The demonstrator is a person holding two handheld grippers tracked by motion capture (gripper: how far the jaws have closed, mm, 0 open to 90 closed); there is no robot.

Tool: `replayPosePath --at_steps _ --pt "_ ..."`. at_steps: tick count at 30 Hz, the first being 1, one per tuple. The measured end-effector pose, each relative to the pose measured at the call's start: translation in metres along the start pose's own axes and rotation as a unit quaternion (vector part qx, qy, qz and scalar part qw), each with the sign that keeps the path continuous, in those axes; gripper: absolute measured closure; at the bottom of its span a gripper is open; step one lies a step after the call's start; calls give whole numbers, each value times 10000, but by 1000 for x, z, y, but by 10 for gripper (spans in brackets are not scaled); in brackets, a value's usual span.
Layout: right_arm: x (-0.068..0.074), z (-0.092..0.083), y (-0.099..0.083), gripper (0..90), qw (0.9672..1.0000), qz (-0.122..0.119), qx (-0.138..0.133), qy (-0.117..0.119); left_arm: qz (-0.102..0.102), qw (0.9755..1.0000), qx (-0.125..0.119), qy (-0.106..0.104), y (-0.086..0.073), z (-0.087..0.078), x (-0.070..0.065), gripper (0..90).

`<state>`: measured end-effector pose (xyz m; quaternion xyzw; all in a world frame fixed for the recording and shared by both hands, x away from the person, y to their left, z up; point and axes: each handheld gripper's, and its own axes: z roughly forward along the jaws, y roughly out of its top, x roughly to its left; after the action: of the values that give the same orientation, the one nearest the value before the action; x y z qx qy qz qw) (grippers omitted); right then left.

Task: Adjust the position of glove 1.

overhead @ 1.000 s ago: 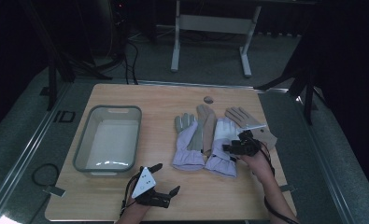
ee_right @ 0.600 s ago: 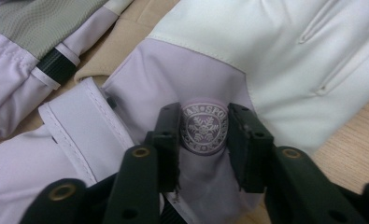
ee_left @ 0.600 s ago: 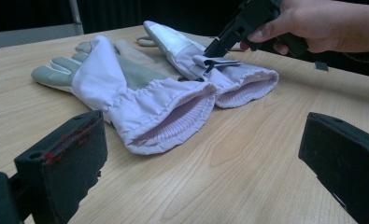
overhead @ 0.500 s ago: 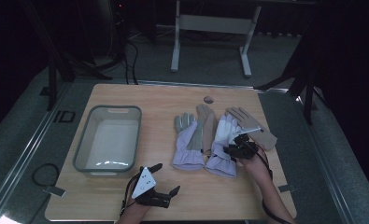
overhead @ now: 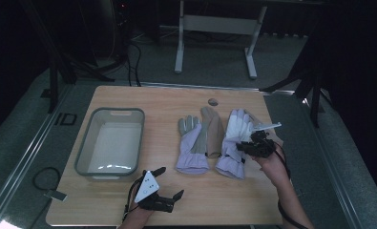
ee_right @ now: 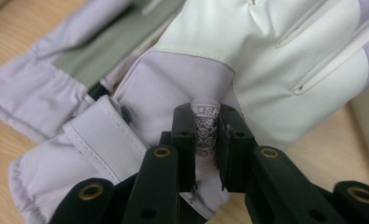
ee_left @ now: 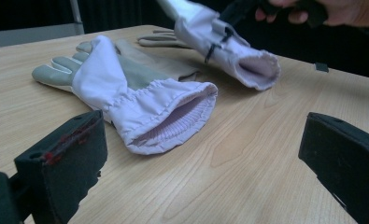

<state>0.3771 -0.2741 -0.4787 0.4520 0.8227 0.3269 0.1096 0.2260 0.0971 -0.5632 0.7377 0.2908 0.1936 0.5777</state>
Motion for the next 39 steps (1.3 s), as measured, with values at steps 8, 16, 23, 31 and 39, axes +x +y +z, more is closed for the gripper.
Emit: replayPosePath --at_steps 8,16,23,31,39 --pt "19 -28 40 785 9990 -338 -277 -11 -30 10000 -12 16 0 0 0 12" --pt "56 -27 75 786 9974 -601 -370 121 -15 10000 -21 10 0 0 0 12" --pt "85 -8 89 786 9967 -784 -134 177 2 10000 -31 -3 0 0 0 12" --pt "110 43 90 783 9949 -900 370 265 25 10000 -35 -13 0 0 0 12" --pt "109 79 80 775 9922 -939 806 176 29 10000 -26 -30 0 -1 0 12"
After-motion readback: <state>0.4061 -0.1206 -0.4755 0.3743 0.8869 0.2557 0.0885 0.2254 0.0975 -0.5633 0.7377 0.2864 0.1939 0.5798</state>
